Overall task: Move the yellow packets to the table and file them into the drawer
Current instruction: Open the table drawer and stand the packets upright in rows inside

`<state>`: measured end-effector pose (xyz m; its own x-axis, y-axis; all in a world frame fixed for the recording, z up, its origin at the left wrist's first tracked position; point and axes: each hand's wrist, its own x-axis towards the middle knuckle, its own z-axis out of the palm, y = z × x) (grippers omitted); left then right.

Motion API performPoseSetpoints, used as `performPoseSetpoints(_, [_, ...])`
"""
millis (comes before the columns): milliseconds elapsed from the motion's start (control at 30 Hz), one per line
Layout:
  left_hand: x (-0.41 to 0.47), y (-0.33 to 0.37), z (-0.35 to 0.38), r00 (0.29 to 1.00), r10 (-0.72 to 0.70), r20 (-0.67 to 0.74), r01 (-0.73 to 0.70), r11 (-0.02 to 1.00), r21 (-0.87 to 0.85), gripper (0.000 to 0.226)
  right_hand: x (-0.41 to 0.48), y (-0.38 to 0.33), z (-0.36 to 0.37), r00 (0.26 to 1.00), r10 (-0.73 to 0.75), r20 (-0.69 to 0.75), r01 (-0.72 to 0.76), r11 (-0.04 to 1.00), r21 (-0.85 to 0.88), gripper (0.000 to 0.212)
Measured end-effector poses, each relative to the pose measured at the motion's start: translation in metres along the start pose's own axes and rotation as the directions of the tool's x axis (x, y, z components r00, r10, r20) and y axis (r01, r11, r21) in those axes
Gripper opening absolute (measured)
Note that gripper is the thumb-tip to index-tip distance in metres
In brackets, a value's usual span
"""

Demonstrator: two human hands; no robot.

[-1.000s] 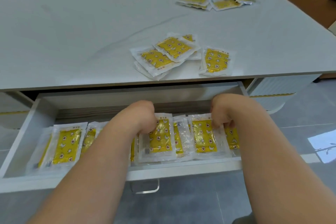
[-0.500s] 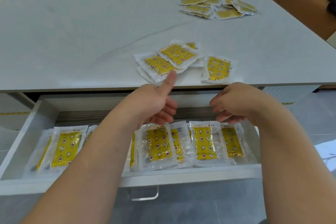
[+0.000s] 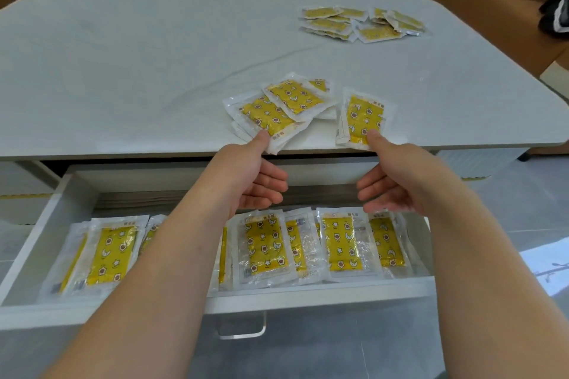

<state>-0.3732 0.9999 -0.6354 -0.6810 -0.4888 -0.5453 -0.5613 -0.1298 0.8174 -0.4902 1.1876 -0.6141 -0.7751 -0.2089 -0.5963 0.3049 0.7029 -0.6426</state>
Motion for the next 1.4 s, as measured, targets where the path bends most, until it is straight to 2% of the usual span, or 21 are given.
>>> performPoseSetpoints(167, [-0.002, 0.000, -0.002, 0.995, 0.072, -0.064, -0.073, 0.997, -0.022, 0.057, -0.004, -0.004, -0.007, 0.995, -0.062, -0.084, 0.073, 0.988, 0.139, 0.039])
performPoseSetpoints(300, [-0.004, 0.001, -0.001, 0.987, 0.089, -0.137, -0.098, 0.993, -0.065, 0.064, -0.005, -0.005, -0.007, 0.990, -0.094, -0.101, 0.113, 0.975, 0.192, 0.017])
performPoseSetpoints(400, [-0.005, 0.002, 0.003, 0.982, 0.090, -0.165, -0.108, 0.989, -0.098, 0.065, -0.006, -0.006, -0.006, 0.988, -0.102, -0.113, 0.121, 0.976, 0.179, 0.017])
performPoseSetpoints(567, [-0.004, 0.003, 0.011, 0.960, 0.130, -0.248, -0.166, 0.978, -0.128, 0.045, -0.001, -0.003, -0.003, 0.980, -0.137, -0.142, 0.164, 0.966, 0.198, 0.038])
performPoseSetpoints(667, [-0.004, 0.005, 0.010, 0.950, 0.139, -0.278, -0.183, 0.973, -0.140, 0.036, 0.002, -0.001, -0.001, 0.974, -0.161, -0.158, 0.189, 0.965, 0.182, 0.031])
performPoseSetpoints(867, [-0.009, 0.009, 0.006, 0.948, 0.140, -0.286, -0.198, 0.963, -0.184, 0.022, 0.001, -0.004, -0.004, 0.962, -0.198, -0.189, 0.248, 0.920, 0.302, 0.022])
performPoseSetpoints(933, [-0.011, 0.009, 0.005, 0.922, 0.201, -0.331, -0.240, 0.968, -0.080, 0.018, 0.001, -0.005, -0.004, 0.952, -0.242, -0.187, 0.293, 0.898, 0.329, 0.024])
performPoseSetpoints(1000, [-0.013, 0.009, 0.002, 0.872, 0.315, -0.375, -0.284, 0.949, 0.138, 0.017, 0.001, -0.006, -0.003, 0.934, -0.306, -0.186, 0.353, 0.877, 0.327, 0.024])
performPoseSetpoints(1067, [-0.015, 0.010, -0.004, 0.835, 0.380, -0.399, -0.289, 0.918, 0.271, 0.021, 0.000, -0.007, 0.000, 0.917, -0.355, -0.184, 0.398, 0.855, 0.334, 0.021])
performPoseSetpoints(1200, [-0.021, 0.012, -0.018, 0.766, 0.438, -0.471, -0.258, 0.880, 0.398, 0.031, -0.004, -0.010, 0.006, 0.901, -0.404, -0.160, 0.432, 0.790, 0.436, 0.019])
performPoseSetpoints(1333, [-0.026, 0.011, -0.028, 0.670, 0.563, -0.483, -0.236, 0.779, 0.581, 0.036, -0.010, -0.014, 0.010, 0.877, -0.432, -0.208, 0.476, 0.728, 0.494, 0.025])
performPoseSetpoints(1400, [-0.025, 0.012, -0.036, 0.652, 0.576, -0.494, -0.315, 0.798, 0.514, 0.033, -0.011, -0.016, 0.013, 0.858, -0.453, -0.241, 0.510, 0.706, 0.491, 0.027])
